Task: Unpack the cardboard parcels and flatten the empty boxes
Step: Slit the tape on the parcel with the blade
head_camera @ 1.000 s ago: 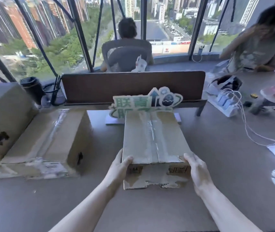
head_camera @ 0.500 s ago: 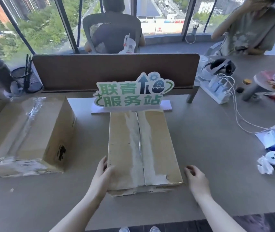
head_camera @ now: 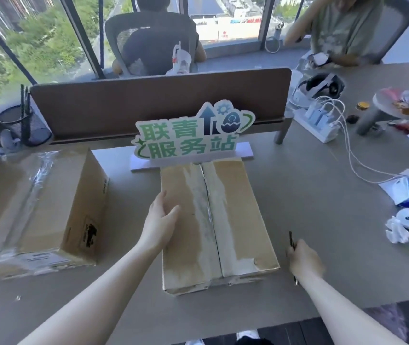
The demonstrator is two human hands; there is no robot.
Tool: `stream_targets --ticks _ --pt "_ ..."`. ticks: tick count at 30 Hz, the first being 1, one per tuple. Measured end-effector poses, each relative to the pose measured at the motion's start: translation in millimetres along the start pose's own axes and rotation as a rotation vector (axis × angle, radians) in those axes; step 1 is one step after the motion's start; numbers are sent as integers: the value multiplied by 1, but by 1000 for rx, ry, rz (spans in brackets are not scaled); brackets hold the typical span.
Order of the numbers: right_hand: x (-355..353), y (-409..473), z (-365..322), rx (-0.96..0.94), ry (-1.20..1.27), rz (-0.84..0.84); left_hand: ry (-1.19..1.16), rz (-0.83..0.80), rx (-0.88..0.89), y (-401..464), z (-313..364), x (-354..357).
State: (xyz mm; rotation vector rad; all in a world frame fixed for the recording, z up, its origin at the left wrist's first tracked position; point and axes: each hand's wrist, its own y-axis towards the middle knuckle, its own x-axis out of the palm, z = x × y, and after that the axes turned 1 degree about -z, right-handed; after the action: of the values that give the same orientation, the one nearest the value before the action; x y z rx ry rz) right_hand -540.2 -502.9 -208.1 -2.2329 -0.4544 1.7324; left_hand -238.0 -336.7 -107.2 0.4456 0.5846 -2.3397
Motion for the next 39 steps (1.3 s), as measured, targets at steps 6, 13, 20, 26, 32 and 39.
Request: stream_targets --ticks 6,13,20,26,32,39 --pt "-86 33 -109 -449 314 46 331 13 79 47 36 11" --pt "-121 61 -233 -870 57 -84 486 47 -6 108 54 21" --pt "-122 92 -302 -1055 -321 -331 456 208 -10 102 48 30" --pt "-121 105 -319 -1134 -390 -436 472 243 -22 104 44 33" --pt "-123 104 -338 -1193 -505 -521 491 253 -24 107 41 33" --pt "-126 104 -351 -1214 -640 -522 456 237 -39 109 40 33"
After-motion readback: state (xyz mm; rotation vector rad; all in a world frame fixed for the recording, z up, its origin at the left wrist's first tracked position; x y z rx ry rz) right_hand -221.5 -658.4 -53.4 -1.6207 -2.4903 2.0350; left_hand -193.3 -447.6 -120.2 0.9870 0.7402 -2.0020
